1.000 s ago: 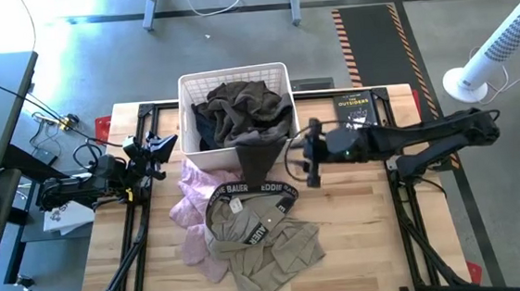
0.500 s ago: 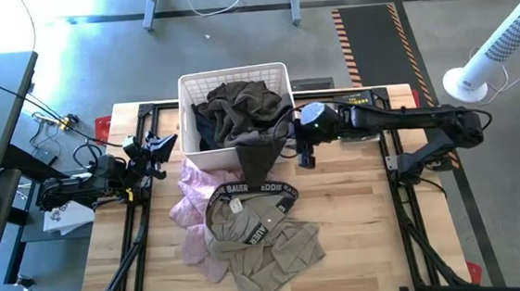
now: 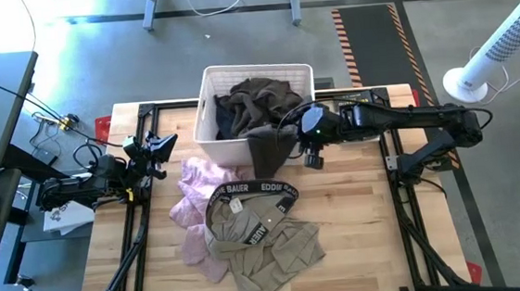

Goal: Sort clothes
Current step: Put the black jacket into the white bin

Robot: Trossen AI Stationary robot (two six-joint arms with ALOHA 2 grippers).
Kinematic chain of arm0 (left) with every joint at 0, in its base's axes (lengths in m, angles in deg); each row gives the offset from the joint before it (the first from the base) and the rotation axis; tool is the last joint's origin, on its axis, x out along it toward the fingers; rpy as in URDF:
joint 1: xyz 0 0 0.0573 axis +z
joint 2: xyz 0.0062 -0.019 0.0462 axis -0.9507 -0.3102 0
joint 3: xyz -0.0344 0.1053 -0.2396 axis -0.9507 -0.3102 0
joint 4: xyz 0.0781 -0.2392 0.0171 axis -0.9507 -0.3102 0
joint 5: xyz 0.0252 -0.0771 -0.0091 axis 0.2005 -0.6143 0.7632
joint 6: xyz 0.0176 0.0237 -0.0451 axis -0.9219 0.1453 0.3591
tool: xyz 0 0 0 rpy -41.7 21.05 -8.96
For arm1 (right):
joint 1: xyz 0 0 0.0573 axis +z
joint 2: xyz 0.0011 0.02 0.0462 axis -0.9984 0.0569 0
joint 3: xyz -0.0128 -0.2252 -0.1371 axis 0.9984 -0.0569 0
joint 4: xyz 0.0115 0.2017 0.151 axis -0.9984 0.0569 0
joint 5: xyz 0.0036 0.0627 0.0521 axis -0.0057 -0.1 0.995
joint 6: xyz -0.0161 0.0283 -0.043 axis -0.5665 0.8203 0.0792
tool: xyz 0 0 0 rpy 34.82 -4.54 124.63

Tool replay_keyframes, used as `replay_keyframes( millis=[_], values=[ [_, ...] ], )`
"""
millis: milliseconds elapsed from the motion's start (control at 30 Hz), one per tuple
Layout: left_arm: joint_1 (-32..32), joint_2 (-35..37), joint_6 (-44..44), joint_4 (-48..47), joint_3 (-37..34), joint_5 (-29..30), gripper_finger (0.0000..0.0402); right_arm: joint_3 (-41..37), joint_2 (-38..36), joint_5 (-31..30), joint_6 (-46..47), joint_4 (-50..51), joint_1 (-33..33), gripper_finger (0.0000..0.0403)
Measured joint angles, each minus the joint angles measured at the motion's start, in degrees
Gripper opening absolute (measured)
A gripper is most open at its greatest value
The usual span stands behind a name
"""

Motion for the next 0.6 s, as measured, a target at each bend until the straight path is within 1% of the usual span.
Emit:
replay_keyframes(
  millis=[133,367,533,600],
  values=[
    [0.02,0.0,0.0,0.0,0.0,-0.02,0.0001,0.19,-0.02,1.17,0.64,-0.37,-0.19,0.0015],
    [0.0,0.0,0.37,0.0,0.0,-0.09,0.0001,-3.97,-0.03,0.71,-4.52,-3.19,-2.37,0.002],
    [0.01,0.0,0.35,0.0,0.02,-0.06,0.0001,-4.29,-0.18,2.0,-6.26,-3.44,-3.02,0.0021],
    [0.02,-0.02,0.03,-0.14,0.02,-0.03,0.0001,-3.94,-0.2,1.78,-7.17,-3.23,-2.99,0.0028]
  ],
)
